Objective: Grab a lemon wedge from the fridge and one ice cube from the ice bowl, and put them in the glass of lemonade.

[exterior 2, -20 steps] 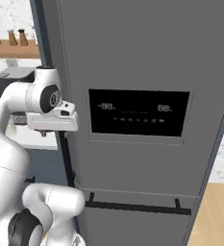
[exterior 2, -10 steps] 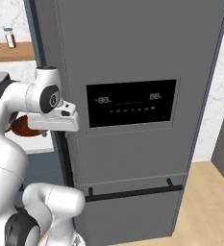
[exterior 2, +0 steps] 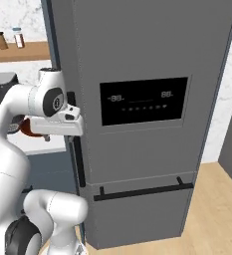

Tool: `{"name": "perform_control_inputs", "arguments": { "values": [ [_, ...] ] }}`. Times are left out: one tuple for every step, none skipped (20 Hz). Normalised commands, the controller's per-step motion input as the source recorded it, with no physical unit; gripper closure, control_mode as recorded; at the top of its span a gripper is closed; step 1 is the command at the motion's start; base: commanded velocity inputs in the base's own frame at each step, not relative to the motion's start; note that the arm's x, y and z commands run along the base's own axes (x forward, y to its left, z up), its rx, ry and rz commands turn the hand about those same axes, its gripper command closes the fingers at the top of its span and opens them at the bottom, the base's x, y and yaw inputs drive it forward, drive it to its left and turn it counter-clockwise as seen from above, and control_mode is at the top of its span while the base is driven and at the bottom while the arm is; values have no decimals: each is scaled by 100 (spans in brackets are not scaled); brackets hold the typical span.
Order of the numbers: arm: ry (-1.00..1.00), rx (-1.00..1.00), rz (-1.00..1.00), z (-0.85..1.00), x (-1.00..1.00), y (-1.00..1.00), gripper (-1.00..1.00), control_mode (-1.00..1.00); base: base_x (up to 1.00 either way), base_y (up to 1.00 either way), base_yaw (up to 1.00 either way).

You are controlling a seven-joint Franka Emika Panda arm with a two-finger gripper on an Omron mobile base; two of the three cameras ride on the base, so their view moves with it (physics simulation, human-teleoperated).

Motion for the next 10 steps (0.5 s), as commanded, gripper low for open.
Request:
{"name": "perform_control_inputs", "arguments": {
  "values": [
    [0,0,0,0,0,0,-100,100,-35,12,-9],
    [0,0,0,0,0,0,-100,100,-39,8,-10],
    [0,0,0,0,0,0,-100,100,-38,17,-11],
    [0,0,0,0,0,0,-100,100,-39,28,-14],
    [0,0,0,0,0,0,-100,100,-33,34,-17],
    [0,0,0,0,0,0,-100,100,-29,41,-19],
    [0,0,0,0,0,0,-100,100,-22,54,-25],
    [0,0,0,0,0,0,-100,100,-10,39,-21],
    [0,0,0,0,0,0,-100,100,-12,51,-25],
    [0,0,0,0,0,0,-100,100,-7,53,-27]
  ]
}}
